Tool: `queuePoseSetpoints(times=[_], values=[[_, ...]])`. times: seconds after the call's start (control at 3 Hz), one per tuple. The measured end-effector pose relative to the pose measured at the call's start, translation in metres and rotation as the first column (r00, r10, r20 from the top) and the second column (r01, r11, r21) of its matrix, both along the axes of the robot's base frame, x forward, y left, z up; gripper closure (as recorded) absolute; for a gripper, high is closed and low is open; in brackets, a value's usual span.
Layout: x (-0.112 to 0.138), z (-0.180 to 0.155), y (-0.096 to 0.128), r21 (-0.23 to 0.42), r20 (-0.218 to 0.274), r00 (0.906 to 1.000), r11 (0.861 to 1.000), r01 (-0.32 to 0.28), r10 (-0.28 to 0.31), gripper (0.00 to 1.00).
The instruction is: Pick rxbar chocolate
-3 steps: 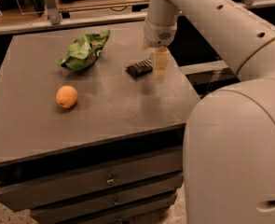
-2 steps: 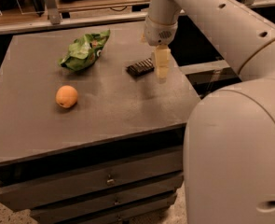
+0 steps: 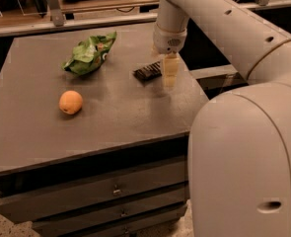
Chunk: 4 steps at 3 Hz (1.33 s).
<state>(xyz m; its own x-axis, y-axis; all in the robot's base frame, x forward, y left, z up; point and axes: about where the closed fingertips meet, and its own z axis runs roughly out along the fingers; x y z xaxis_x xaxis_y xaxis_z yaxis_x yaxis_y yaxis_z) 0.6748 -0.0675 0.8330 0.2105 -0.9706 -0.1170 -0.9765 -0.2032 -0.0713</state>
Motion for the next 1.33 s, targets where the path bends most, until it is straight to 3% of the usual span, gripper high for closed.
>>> queuePoseSetpoints(times=[0.33, 0.67, 1.33], values=[[0.0004, -0.0095, -0.0027, -0.017, -0.015, 0.9999, 1.0, 0.003, -0.004, 0.23], [-0.0003, -0.0133, -0.0032, -0.03, -0.02, 0.9998, 1.0, 0.001, -0.002, 0.21], [-0.0003, -0.0103, -0.0032, -0.03, -0.02, 0.9998, 1.0, 0.001, -0.002, 0.51]])
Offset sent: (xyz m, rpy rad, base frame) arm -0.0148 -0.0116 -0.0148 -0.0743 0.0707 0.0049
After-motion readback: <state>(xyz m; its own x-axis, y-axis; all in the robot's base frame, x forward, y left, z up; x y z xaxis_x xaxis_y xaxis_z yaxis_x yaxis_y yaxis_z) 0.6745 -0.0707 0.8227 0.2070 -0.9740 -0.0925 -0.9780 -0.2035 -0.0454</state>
